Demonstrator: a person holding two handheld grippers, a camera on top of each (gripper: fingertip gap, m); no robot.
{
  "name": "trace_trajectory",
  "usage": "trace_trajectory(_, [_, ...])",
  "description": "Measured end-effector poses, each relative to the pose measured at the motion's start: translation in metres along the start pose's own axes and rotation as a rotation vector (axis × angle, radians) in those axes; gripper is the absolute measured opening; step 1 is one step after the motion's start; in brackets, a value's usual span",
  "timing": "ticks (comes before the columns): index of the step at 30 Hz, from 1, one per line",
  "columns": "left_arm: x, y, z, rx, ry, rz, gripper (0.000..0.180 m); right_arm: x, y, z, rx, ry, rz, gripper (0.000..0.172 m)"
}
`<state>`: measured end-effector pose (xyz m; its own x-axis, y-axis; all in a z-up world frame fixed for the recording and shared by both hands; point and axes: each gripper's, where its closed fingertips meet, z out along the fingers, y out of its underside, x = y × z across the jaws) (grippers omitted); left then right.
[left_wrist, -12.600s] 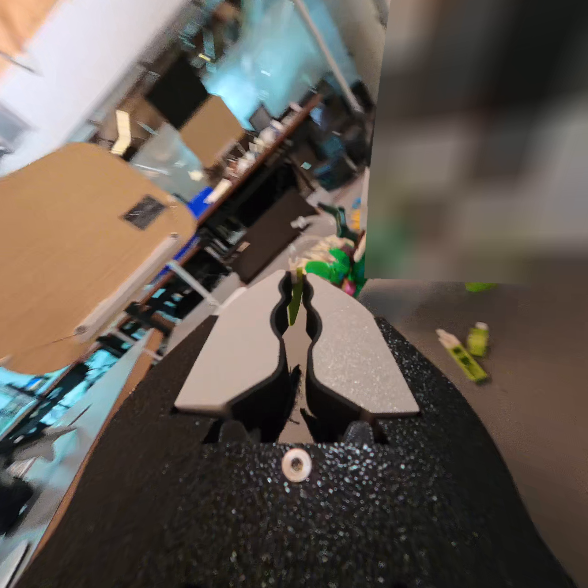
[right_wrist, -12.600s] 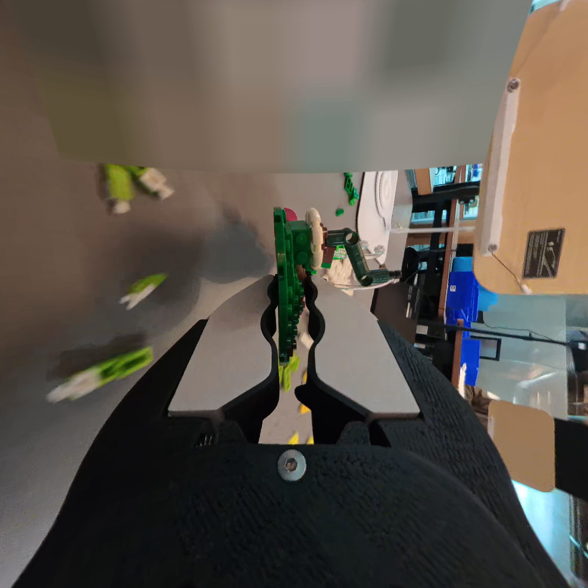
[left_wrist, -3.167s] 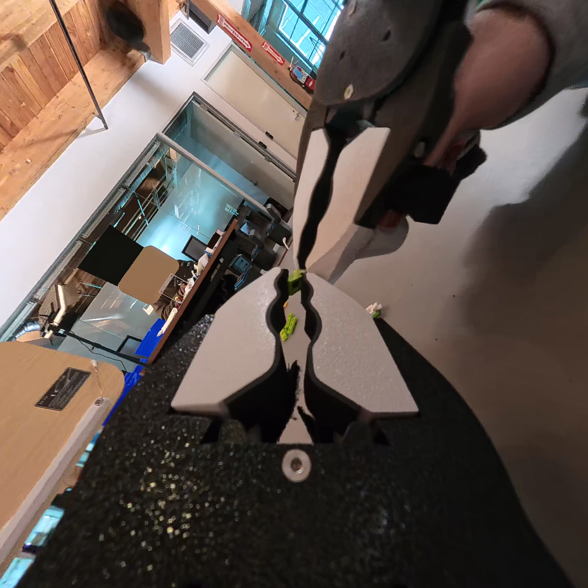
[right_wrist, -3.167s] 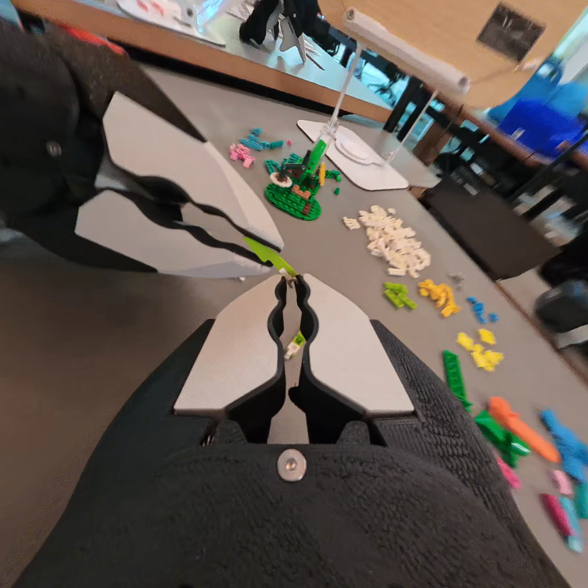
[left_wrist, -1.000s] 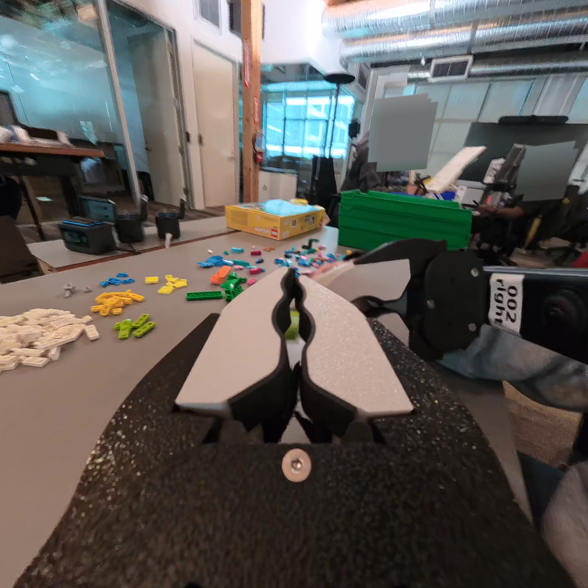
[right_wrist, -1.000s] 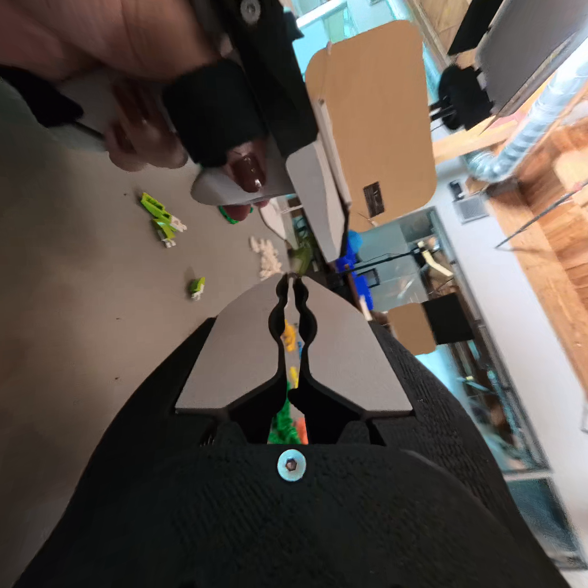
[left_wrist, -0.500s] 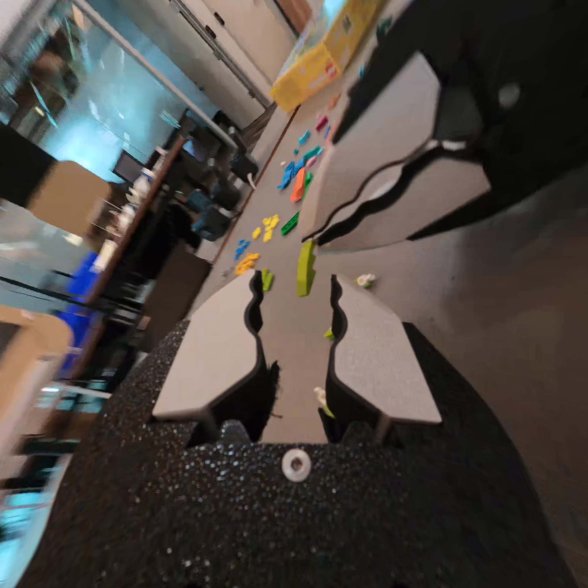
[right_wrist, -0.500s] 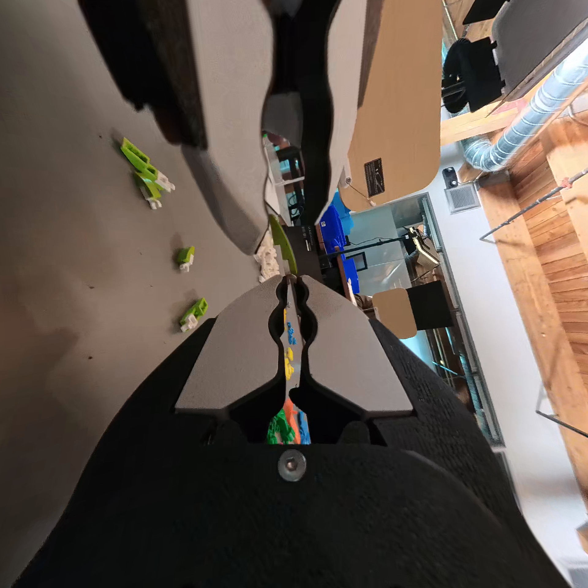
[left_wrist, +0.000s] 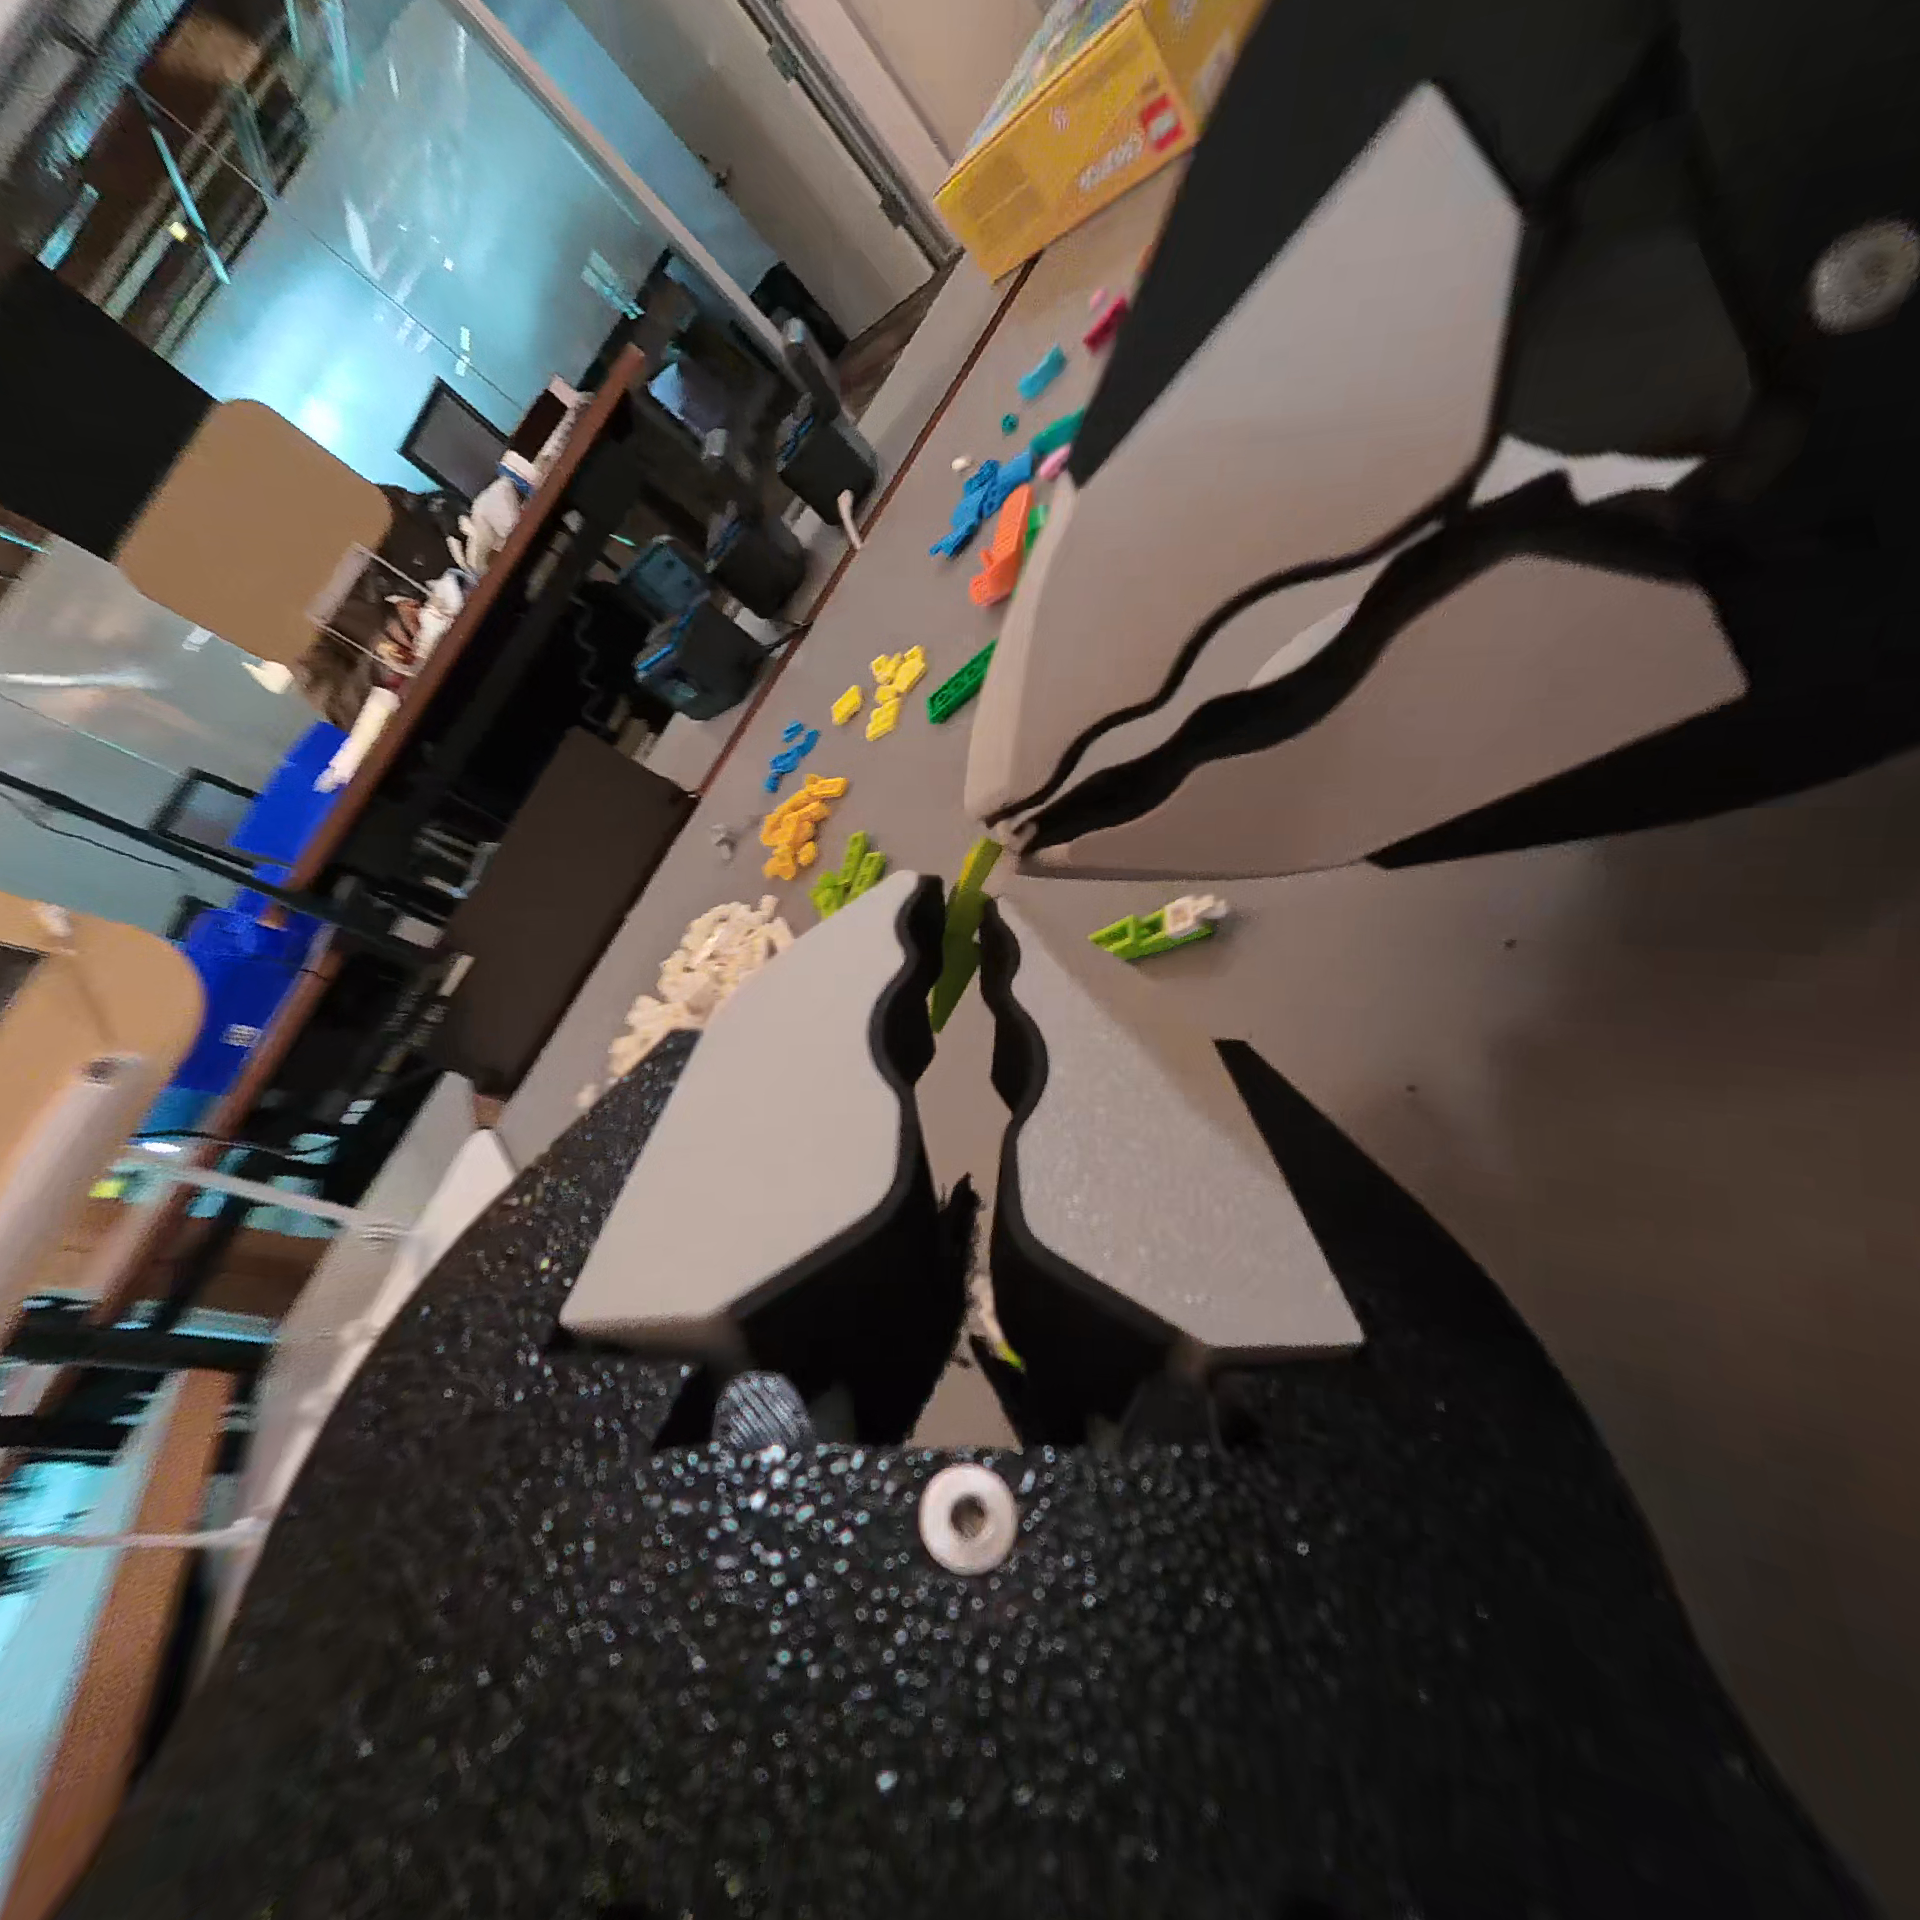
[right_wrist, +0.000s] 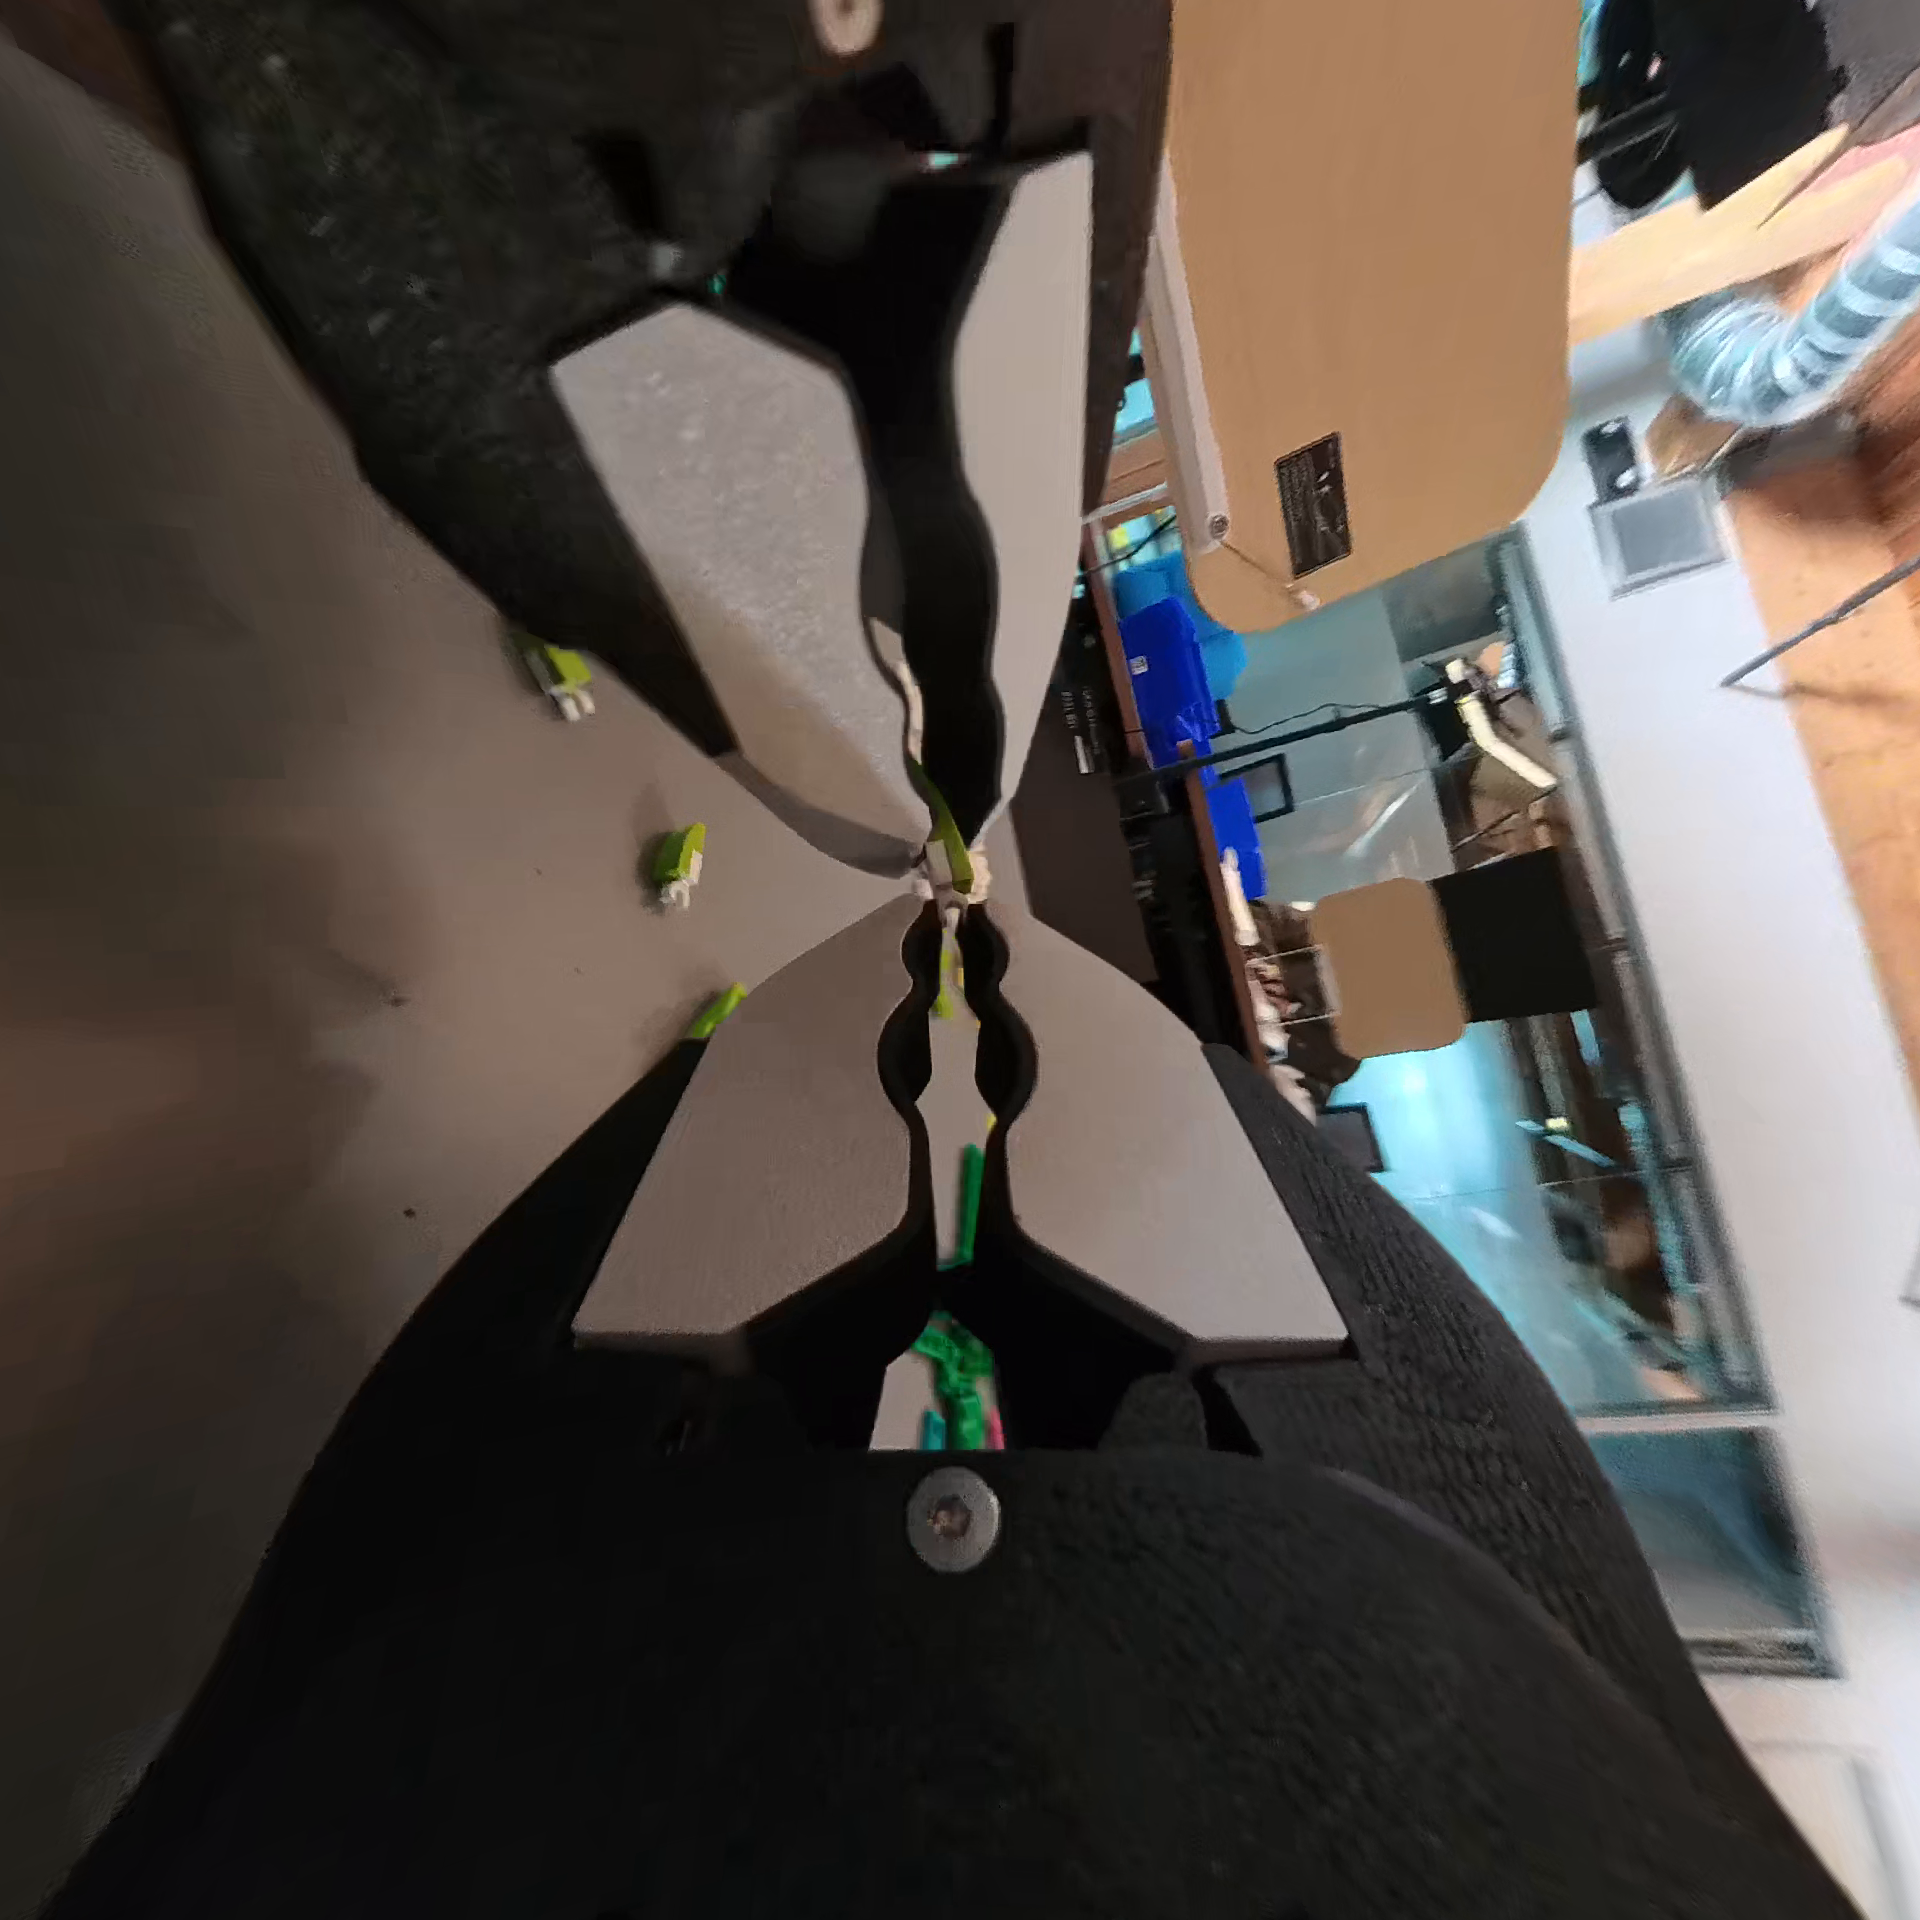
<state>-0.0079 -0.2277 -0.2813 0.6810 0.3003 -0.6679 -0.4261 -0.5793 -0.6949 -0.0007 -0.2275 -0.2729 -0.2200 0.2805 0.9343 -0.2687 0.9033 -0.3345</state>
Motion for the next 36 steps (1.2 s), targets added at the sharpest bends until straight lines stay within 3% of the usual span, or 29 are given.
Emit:
trace_trajectory(4, [-0.001, -0.009, -0.003, 0.085, 0.083, -0.254, 0.008, 0.011, -0.004, -0.004, 0.028, 0.085, -0.060, 0.003])
trace_trajectory(11, [0.001, -0.013, -0.002, 0.128, 0.151, -0.436, 0.008, 0.014, -0.004, -0.007, 0.063, 0.106, -0.076, 0.002])
trace_trajectory(14, [0.004, -0.008, 0.001, 0.093, 0.155, -0.336, 0.007, 0.008, 0.000, -0.004, 0.061, 0.058, -0.023, 0.002])
trace_trajectory(20, [0.000, 0.000, 0.001, 0.013, -0.004, 0.108, 0.008, 0.005, 0.005, -0.002, 0.059, 0.017, 0.047, 0.003])
trace_trajectory(22, [0.001, 0.002, 0.001, -0.003, 0.013, 0.124, 0.008, 0.004, 0.004, -0.002, 0.066, 0.010, 0.048, 0.003])
trace_trajectory(28, [0.003, 0.002, 0.000, 0.007, 0.122, -0.230, 0.009, 0.003, -0.005, -0.007, 0.102, 0.056, -0.099, 0.002])
trace_trajectory(36, [0.007, 0.001, 0.002, 0.035, 0.193, -0.443, 0.009, 0.001, -0.004, -0.009, 0.115, 0.051, -0.172, 0.001])
